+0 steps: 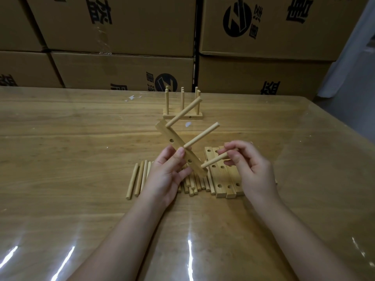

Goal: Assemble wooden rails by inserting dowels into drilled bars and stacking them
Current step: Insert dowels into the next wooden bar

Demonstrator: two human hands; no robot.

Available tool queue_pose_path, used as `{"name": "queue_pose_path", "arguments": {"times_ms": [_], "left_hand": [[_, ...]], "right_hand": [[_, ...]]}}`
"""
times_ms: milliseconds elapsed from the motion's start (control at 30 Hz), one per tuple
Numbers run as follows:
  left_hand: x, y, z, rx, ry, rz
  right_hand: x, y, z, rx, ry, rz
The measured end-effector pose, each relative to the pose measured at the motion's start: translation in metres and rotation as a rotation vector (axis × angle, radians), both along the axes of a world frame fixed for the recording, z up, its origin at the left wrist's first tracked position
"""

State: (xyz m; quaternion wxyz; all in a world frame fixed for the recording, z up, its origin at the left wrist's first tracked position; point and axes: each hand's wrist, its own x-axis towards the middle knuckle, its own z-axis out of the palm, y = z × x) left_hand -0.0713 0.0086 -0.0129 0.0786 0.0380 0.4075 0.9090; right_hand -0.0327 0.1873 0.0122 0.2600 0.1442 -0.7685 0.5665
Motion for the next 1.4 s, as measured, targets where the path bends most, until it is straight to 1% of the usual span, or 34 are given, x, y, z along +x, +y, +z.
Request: {"name": "queue_pose_path", "arguments": {"times_ms": [167,400,600,1067,1400], "left_hand": [[-0.0005,0.0008,-0.0008,-0.019,0.019,0.016],[0.0004,0.0008,0.0002,-0.020,0.019,0.020],[0.0005,0.0004,-0.0005,-0.023,0.008,0.025],[0.0004,0.0011,0.0015,-0.007,-0.052,0.043],[0.0038,0.0014,0.0038,-0.005,-0.012,0.028]], "right_hand": [[-0.0011,0.0030,-0.0021,-0.006,-0.009,-0.030],[-0.0009,0.0006,-0.0017,0.040,0.038,-0.058],[-0.0001,0.0002,-0.0018,0.075,0.038,-0.101],[0.0036,-0.0029,0.0002,0.048,-0.004,-0.131],[0.0037,-0.0050,-0.0003,0.039,0.001,-0.149]]}}
